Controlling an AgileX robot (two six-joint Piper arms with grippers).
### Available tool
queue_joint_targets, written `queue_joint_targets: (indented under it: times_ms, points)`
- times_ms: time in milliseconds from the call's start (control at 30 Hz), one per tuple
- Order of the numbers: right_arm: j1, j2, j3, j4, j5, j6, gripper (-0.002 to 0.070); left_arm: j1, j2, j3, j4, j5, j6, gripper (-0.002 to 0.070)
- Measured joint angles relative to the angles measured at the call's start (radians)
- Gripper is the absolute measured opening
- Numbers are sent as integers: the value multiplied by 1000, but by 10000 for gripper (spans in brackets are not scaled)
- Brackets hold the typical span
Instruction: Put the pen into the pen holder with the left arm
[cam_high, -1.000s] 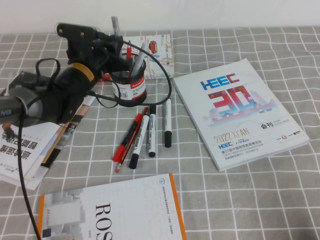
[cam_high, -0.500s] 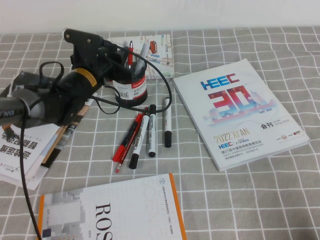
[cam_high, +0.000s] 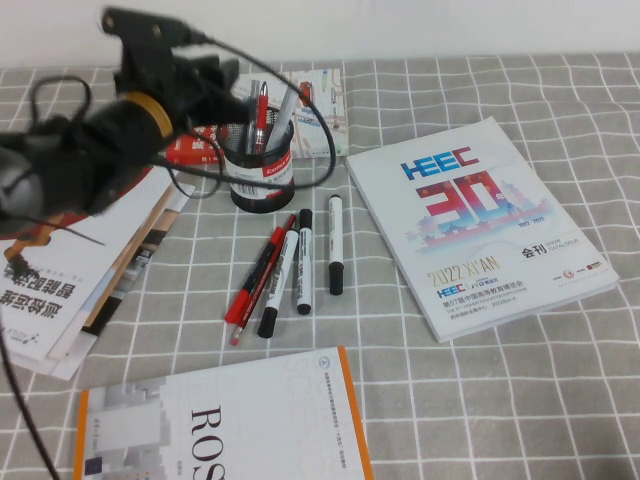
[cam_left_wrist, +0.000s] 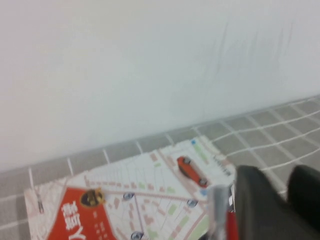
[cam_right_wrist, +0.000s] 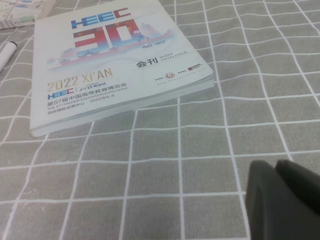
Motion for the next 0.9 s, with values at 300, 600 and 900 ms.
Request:
queue_joint_targets:
  times_ms: [300, 600, 900]
  points:
    - [0, 0, 0, 0, 0, 0, -15, 0, -287, 80, 395, 76, -380, 3]
    - [0, 0, 0, 0, 0, 0, -15, 0, -691, 450, 439, 133, -422, 0]
    - [0, 0, 0, 0, 0, 0, -15, 0, -1110, 775, 439, 173, -502, 0]
